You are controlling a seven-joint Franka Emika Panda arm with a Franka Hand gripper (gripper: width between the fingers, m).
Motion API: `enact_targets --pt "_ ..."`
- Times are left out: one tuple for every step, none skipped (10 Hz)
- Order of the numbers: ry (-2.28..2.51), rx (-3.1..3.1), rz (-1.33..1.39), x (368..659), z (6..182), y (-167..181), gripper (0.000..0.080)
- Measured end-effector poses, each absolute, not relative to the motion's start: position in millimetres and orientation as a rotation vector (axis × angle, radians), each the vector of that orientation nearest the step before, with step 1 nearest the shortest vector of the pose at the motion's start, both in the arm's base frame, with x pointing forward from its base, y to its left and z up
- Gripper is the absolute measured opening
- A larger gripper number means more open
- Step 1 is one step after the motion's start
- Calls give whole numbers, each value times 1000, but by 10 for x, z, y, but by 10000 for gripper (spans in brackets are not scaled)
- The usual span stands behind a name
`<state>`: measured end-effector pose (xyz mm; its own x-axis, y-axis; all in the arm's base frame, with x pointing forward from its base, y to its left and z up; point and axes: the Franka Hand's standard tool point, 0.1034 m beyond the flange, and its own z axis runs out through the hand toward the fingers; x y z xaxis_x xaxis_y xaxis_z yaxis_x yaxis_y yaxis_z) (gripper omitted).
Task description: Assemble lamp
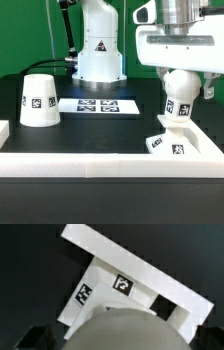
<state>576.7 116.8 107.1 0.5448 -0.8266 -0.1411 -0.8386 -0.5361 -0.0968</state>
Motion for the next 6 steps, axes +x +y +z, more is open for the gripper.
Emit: enact_targets --pt "1360 -2657 111 5767 1071 1169 699" --pt "1136 -2769 88 5770 1075 1152 699" --pt "877 -2879 57 5787 1088 1130 699" --pt "647 -2954 29 5807 1102 1114 699" --pt "415 -2998 8 5826 1114 1094 699" --pt "236 -3025 10 5832 1133 1090 699"
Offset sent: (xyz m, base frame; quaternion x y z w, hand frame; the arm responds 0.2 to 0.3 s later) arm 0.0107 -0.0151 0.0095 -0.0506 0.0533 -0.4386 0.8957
